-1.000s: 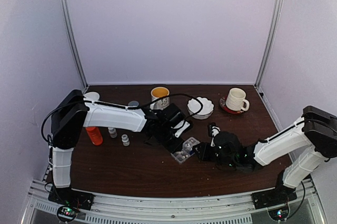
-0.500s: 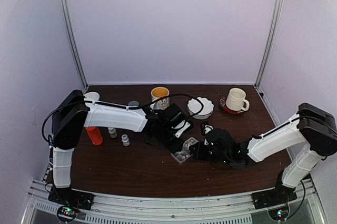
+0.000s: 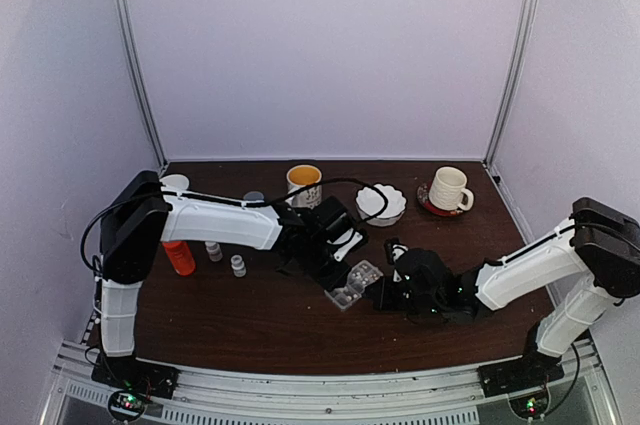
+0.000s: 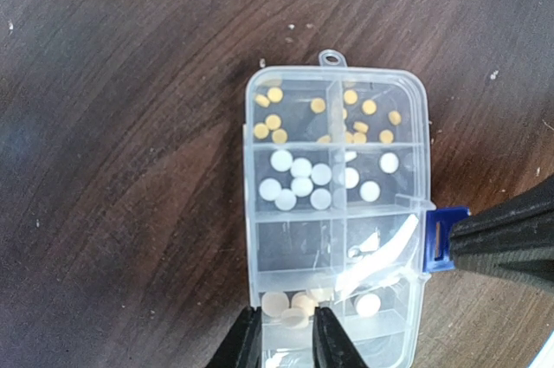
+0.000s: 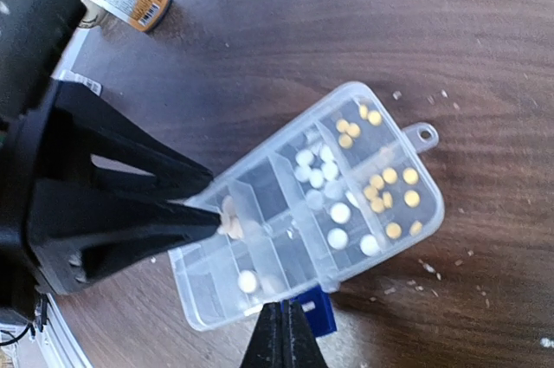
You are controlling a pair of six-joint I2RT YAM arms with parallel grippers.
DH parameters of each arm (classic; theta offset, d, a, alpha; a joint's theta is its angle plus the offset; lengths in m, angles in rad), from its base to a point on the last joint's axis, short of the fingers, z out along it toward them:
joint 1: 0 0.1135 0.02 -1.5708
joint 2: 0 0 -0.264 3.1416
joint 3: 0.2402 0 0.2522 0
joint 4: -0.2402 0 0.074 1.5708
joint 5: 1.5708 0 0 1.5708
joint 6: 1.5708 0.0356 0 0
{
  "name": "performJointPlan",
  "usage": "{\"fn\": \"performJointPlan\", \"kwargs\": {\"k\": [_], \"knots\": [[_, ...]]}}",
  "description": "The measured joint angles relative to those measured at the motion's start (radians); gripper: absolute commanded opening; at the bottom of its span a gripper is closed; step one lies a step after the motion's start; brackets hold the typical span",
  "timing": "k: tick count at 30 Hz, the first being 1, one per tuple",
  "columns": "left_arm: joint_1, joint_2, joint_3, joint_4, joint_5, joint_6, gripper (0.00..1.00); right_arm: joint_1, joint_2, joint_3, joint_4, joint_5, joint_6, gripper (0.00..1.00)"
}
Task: Sort the pills into containers
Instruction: Close the lid of the pill container.
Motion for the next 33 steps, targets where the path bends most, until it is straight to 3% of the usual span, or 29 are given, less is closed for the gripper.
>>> {"fn": "performJointPlan", "kwargs": {"k": [6,13,20,33], "knots": [[0.000,0.004,0.009,-0.010,-0.002,-0.004,0.24,0.000,-0.003,-0.042,0.001,-0.011,0.009,0.00],[-0.002,0.008,0.012,-0.011,-0.001,-0.012,0.34,0.000,0.033,-0.042,0.024,-0.016,0.013,0.00],[-0.002,0.013,0.016,-0.010,0.000,-0.017,0.38,0.000,0.061,-0.032,0.039,-0.018,0.013,0.00],[0.009,0.058,0.074,-0.017,0.050,-0.001,0.33,0.000,0.093,-0.027,0.084,-0.014,0.017,0.00]]}}
